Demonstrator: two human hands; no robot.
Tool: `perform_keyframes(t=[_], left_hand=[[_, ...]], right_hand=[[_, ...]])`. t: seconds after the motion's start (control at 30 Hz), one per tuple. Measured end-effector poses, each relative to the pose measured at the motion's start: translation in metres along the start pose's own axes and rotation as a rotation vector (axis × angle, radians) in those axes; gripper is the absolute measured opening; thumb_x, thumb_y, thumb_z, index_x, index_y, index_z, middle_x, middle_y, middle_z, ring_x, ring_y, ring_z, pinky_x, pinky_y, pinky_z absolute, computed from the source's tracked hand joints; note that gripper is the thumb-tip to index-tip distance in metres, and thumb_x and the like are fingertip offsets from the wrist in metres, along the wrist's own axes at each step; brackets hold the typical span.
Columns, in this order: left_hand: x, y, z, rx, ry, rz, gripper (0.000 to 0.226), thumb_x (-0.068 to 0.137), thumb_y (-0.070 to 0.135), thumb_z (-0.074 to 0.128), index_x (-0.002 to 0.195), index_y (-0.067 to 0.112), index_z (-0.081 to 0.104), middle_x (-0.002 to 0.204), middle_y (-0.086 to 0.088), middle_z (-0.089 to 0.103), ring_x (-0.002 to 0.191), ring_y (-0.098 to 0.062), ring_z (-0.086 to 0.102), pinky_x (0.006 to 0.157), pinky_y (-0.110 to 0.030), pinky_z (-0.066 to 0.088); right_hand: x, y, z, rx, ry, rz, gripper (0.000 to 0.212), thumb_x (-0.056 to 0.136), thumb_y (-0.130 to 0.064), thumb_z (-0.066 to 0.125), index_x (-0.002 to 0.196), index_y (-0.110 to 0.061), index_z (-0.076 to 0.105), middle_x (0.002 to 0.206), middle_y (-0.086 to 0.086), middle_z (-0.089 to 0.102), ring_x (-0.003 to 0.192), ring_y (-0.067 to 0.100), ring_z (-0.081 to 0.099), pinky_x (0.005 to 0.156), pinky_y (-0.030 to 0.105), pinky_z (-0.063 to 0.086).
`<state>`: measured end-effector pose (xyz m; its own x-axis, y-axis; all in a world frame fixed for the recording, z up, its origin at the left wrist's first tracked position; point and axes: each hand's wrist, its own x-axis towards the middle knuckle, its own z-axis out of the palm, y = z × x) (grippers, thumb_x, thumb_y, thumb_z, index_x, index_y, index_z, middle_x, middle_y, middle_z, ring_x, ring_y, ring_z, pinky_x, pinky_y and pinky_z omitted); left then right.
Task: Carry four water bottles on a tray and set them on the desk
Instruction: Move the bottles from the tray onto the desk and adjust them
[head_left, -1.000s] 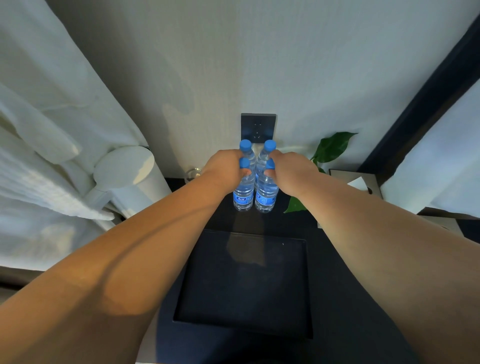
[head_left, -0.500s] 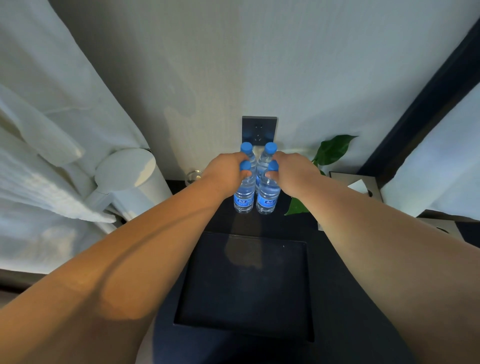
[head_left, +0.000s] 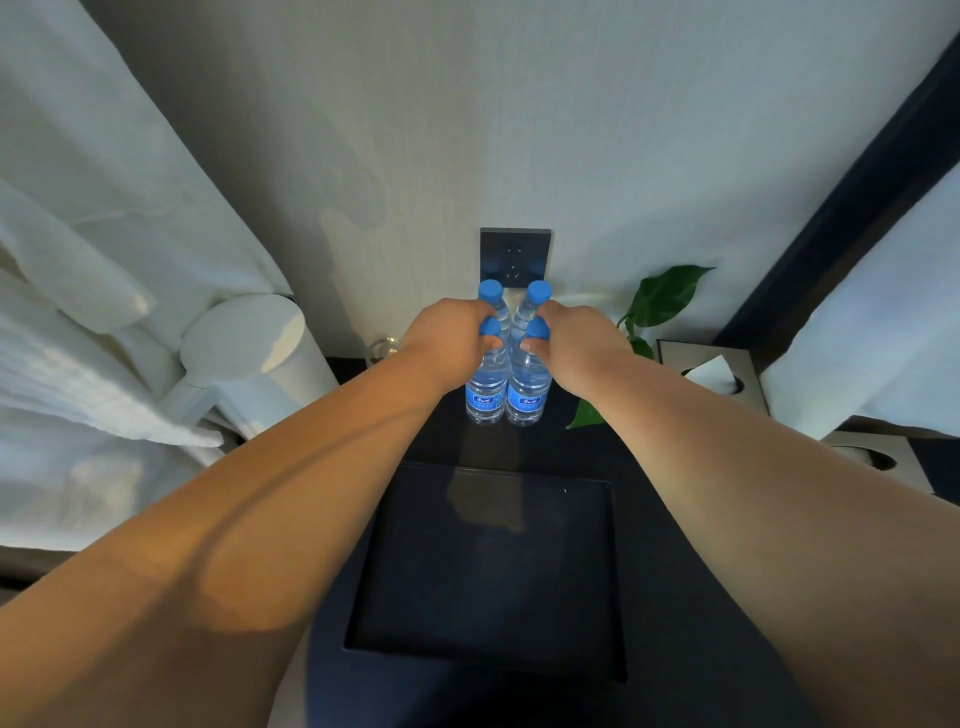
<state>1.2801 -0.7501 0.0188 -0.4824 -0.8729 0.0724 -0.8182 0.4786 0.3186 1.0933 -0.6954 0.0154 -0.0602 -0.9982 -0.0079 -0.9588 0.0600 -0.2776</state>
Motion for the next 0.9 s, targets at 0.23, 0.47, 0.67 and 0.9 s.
perform_keyframes(t=[0.23, 0.47, 0.67, 0.9], left_hand=[[-0.001, 0.001, -0.001, -0.016, -0.005, -0.019, 0.031, 0.095, 0.034, 0.066, 0.122, 0.019, 0.065, 0.105, -0.005, 0.07, 0.092, -0.023, 0.064, 0.077, -0.032, 0.047], [-0.003, 0.0, -0.003, -0.039, -0.017, -0.03, 0.031, 0.095, 0.034, 0.067, 0.123, 0.02, 0.065, 0.107, -0.005, 0.07, 0.093, -0.023, 0.063, 0.082, -0.035, 0.05], [-0.005, 0.001, -0.002, -0.068, -0.002, -0.052, 0.034, 0.094, 0.033, 0.068, 0.126, 0.02, 0.064, 0.111, -0.005, 0.07, 0.096, -0.024, 0.064, 0.084, -0.036, 0.051], [-0.008, -0.001, 0.003, -0.079, 0.022, -0.079, 0.037, 0.094, 0.034, 0.069, 0.128, 0.021, 0.062, 0.114, -0.006, 0.07, 0.098, -0.025, 0.064, 0.081, -0.034, 0.049]], right_hand=[[0.002, 0.0, -0.002, -0.004, -0.013, -0.004, 0.044, 0.101, -0.049, 0.058, 0.131, -0.017, 0.054, 0.104, 0.007, 0.066, 0.09, 0.024, 0.06, 0.071, 0.036, 0.046], [-0.001, -0.001, -0.003, -0.011, -0.013, -0.007, 0.043, 0.101, -0.049, 0.058, 0.131, -0.018, 0.053, 0.107, 0.007, 0.068, 0.094, 0.025, 0.063, 0.073, 0.037, 0.05], [-0.004, -0.005, -0.005, -0.008, -0.037, 0.021, 0.043, 0.102, -0.043, 0.058, 0.136, -0.018, 0.051, 0.11, 0.008, 0.067, 0.087, 0.022, 0.058, 0.07, 0.036, 0.046], [-0.013, -0.009, -0.007, 0.009, -0.038, 0.029, 0.048, 0.104, -0.039, 0.056, 0.145, -0.017, 0.044, 0.118, 0.01, 0.067, 0.091, 0.023, 0.06, 0.071, 0.035, 0.045]])
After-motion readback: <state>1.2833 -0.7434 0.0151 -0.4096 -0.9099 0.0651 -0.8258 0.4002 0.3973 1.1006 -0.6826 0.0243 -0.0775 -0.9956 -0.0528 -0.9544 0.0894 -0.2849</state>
